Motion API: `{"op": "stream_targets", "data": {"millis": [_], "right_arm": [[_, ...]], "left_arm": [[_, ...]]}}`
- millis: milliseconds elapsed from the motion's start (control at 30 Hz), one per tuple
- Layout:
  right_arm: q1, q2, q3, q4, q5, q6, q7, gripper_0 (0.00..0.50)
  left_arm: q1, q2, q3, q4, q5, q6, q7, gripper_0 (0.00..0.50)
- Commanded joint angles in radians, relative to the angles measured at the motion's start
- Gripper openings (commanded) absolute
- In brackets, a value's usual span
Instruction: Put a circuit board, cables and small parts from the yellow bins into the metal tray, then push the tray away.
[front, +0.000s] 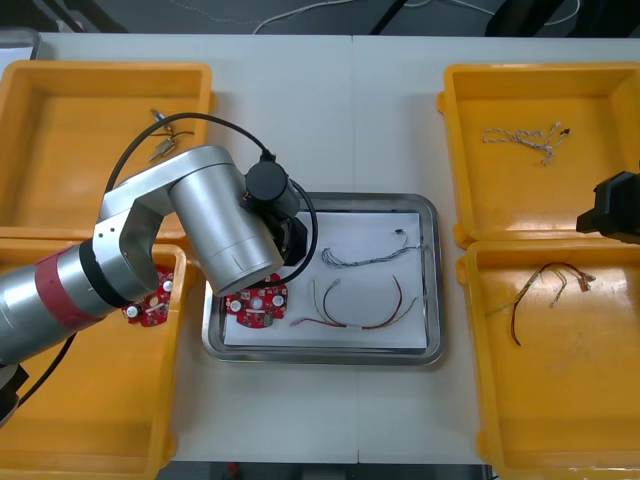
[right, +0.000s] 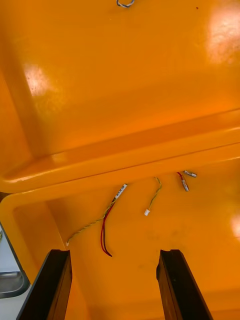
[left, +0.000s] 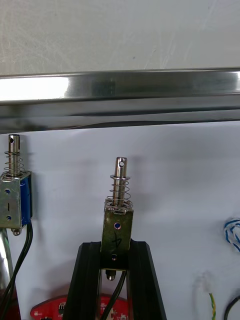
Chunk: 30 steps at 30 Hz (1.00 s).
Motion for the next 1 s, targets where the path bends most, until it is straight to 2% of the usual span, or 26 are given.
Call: {"op": "stream_targets", "data": {"millis": [33,433,467,533,567,633,667,767,833,1000], "right_arm": [[0.063,-0.039,-0.057,-0.067,-0.009,0.003,-0.027,0.500],[0.145,-0.039,-0.108,-0.127,-0.026,0.003,-0.032,0.500],[0.154,-0.039,-0.115,-0.130,-0.028,0.003,-0.032,0.500],[0.169,-0.039,-0.120,-0.139,-0.032,0.003,-0.032,0.500],[0.169,-0.039,-0.120,-0.141,-0.032,0.003,-0.032,0.500],[0.171,-0.039,-0.120,-0.142,-0.034,0.003,-0.032,0.500],[0.171,-0.039,-0.120,-0.142,-0.034,0.003,-0.032,0.500],[0.171,-0.036,-0.120,-0.145,-0.036,0.003,-0.030,0.500],[0.171,-0.036,-0.120,-0.148,-0.036,0.003,-0.027,0.500],[0.169,-0.036,-0.120,-0.150,-0.043,0.003,-0.021,0.500]], "left_arm": [[-0.021,-0.034,-0.019,0.011,-0.028,-0.024,0.072,0.000],[-0.021,-0.047,-0.022,0.040,-0.052,-0.038,0.076,0.000],[-0.021,-0.047,-0.022,0.040,-0.054,-0.038,0.078,0.016],[-0.021,-0.047,-0.022,0.040,-0.059,-0.038,0.081,0.135],[-0.021,-0.048,-0.022,0.040,-0.059,-0.038,0.081,0.174],[-0.023,-0.048,-0.022,0.040,-0.065,-0.032,0.084,0.343],[-0.023,-0.048,-0.022,0.040,-0.066,-0.028,0.084,0.395],[-0.023,-0.047,-0.019,0.036,-0.069,-0.021,0.087,0.472],[-0.023,-0.047,-0.013,0.030,-0.068,-0.015,0.087,0.494],[-0.024,-0.045,0.020,-0.007,-0.057,0.038,0.087,0.500]]}}
